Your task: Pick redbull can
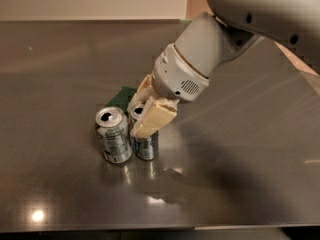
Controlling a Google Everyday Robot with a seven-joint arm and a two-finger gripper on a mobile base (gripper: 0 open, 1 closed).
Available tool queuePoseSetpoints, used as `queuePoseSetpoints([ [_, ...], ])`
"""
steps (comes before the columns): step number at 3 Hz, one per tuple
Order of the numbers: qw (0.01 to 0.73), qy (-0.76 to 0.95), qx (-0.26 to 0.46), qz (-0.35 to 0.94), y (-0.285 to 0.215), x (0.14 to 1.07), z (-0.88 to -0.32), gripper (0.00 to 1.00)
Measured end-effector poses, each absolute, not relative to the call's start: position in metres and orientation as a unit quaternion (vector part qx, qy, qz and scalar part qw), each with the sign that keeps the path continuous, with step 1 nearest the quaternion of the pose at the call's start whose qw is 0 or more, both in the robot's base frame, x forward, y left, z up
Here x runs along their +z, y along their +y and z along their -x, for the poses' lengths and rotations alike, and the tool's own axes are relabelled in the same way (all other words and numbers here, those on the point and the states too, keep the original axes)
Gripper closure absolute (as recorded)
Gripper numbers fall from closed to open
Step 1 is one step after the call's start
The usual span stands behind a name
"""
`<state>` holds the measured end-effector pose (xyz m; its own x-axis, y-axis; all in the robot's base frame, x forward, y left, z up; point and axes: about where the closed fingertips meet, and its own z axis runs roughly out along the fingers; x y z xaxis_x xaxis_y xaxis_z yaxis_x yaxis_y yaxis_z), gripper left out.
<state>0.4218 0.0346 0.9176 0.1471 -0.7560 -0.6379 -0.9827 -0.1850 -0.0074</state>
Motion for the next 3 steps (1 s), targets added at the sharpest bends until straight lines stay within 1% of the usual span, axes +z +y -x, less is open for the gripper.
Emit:
queuePoseSetpoints([
  [1, 0.224, 0.601, 0.251, 0.726, 0.032, 0.924, -0.427, 0.87],
  [2, 0.233, 0.601, 0.236, 0.728, 0.026, 0.939, -0.439, 1.00],
  [3, 0.245, 0.607, 0.220, 0.723, 0.015, 0.966, -0.454, 1.00],
])
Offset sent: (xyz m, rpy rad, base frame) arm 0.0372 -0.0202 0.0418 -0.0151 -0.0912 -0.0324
